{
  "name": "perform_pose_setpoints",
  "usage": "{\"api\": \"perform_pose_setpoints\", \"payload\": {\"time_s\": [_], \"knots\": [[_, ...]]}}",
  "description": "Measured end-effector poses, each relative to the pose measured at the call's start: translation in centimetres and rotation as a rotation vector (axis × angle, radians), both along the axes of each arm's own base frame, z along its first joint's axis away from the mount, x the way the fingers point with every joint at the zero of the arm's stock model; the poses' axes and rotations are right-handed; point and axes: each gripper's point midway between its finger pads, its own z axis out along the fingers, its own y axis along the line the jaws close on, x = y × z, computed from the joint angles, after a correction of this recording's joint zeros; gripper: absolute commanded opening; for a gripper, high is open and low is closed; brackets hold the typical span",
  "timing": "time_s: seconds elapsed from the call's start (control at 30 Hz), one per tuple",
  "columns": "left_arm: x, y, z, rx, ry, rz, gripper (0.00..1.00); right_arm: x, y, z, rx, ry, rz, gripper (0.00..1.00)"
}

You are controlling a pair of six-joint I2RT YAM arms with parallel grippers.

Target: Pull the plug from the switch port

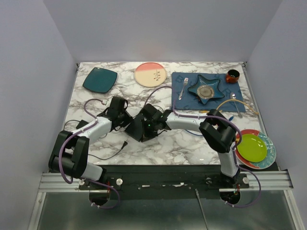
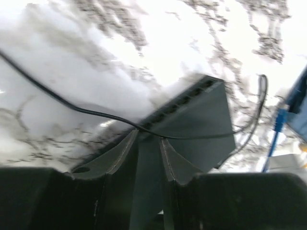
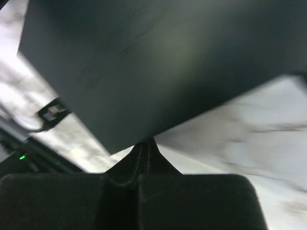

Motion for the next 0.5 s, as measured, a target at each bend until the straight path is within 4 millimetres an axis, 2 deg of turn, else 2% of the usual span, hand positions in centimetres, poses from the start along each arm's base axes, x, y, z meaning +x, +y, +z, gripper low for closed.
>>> {"api": "perform_pose_setpoints", "payload": {"time_s": [0.1, 0.23, 0.37, 0.5], "knots": [[0.9, -1.0, 1.4, -0.019, -0.029, -0.033, 0.36, -1.3, 1.9, 0.6, 0.052, 0.007, 0.031, 0.0], [2.0, -0.9, 2.9, -0.017, -0.05, -0.044, 0.37, -0.5, 2.3, 1.5, 0.073, -0.038, 0.029, 0.01], [2.8, 0.0, 5.0, -0.01, -0.099, -0.037, 0.39, 1.1, 0.7, 4.1, 0.048, -0.177, 0.014, 0.1], [2.2, 0.3, 8.0, -0.027, -0.18, -0.041, 0.4, 3.9, -2.3, 8.5, -0.007, -0.401, -0.026, 0.11]]}}
